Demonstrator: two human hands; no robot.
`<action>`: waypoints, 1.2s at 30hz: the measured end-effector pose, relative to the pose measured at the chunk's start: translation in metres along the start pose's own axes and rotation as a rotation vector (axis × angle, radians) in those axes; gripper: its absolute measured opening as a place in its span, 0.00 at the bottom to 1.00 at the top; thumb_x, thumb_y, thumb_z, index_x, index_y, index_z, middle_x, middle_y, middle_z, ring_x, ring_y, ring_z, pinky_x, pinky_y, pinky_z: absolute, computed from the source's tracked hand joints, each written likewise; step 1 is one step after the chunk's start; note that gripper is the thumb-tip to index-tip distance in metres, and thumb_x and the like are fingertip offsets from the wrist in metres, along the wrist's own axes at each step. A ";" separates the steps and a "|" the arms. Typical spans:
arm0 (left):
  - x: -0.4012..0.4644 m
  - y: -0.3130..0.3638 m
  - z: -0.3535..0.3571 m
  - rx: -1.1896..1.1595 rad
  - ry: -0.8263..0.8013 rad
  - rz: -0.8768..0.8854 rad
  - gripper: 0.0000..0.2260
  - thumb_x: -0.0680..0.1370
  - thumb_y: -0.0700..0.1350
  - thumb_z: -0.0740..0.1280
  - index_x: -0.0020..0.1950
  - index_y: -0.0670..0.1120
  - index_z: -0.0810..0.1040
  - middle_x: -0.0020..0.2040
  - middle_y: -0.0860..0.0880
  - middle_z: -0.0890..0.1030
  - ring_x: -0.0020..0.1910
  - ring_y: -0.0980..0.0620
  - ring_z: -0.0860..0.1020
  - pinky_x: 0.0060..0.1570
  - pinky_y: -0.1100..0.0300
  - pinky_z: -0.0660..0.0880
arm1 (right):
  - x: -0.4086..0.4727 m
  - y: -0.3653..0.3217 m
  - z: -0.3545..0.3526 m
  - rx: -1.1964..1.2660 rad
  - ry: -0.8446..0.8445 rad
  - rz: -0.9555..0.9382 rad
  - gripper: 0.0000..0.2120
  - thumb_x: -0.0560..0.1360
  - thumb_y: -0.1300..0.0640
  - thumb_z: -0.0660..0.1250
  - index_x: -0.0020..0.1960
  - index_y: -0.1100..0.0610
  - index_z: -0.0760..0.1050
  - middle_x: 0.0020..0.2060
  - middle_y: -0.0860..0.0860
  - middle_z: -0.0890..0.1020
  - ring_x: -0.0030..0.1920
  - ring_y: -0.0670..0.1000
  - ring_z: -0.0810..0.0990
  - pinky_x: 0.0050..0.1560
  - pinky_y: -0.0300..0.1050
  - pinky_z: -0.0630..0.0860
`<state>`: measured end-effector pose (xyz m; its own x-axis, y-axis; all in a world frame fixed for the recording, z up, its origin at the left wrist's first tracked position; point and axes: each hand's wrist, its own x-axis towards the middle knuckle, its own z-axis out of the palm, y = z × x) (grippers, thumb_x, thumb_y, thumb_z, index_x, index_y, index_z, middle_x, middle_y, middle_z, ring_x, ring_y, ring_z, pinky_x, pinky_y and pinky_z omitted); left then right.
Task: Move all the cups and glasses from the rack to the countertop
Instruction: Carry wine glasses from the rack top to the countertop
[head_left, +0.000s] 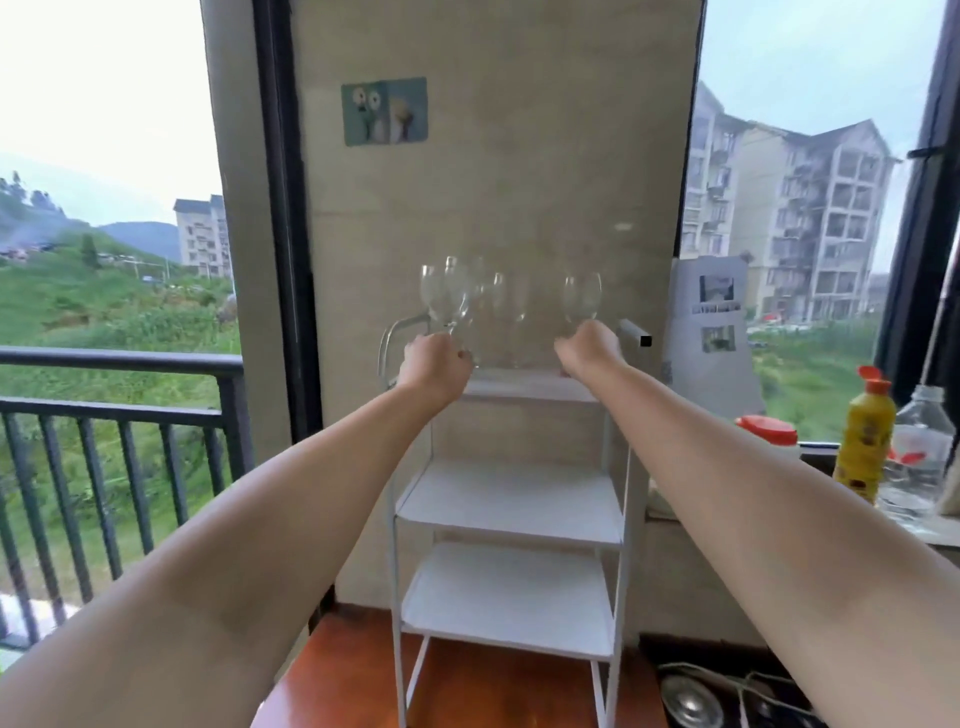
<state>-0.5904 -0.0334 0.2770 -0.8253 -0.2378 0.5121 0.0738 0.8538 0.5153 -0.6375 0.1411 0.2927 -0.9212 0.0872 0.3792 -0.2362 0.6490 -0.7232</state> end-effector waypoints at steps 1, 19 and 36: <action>0.012 -0.002 0.006 -0.008 -0.007 -0.033 0.13 0.77 0.41 0.58 0.53 0.35 0.78 0.55 0.34 0.78 0.57 0.35 0.74 0.52 0.52 0.71 | 0.015 0.004 0.003 0.087 0.007 0.058 0.14 0.78 0.61 0.60 0.58 0.69 0.76 0.54 0.64 0.81 0.52 0.63 0.82 0.46 0.47 0.79; 0.075 -0.027 0.039 -0.197 -0.006 -0.226 0.09 0.78 0.45 0.59 0.43 0.43 0.75 0.41 0.44 0.76 0.43 0.41 0.75 0.41 0.58 0.68 | 0.098 0.018 0.039 0.738 0.052 0.432 0.18 0.77 0.73 0.53 0.63 0.65 0.72 0.40 0.61 0.76 0.25 0.56 0.73 0.12 0.44 0.71; 0.050 0.001 -0.001 -0.235 0.030 -0.128 0.14 0.79 0.45 0.60 0.53 0.38 0.80 0.50 0.40 0.82 0.45 0.41 0.78 0.40 0.58 0.68 | 0.042 -0.037 0.011 0.641 0.010 0.241 0.16 0.80 0.70 0.50 0.63 0.65 0.70 0.41 0.59 0.76 0.19 0.51 0.77 0.15 0.39 0.72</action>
<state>-0.6309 -0.0450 0.3035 -0.8194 -0.3539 0.4510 0.1005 0.6859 0.7207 -0.6711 0.1121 0.3292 -0.9688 0.1823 0.1680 -0.1643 0.0354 -0.9858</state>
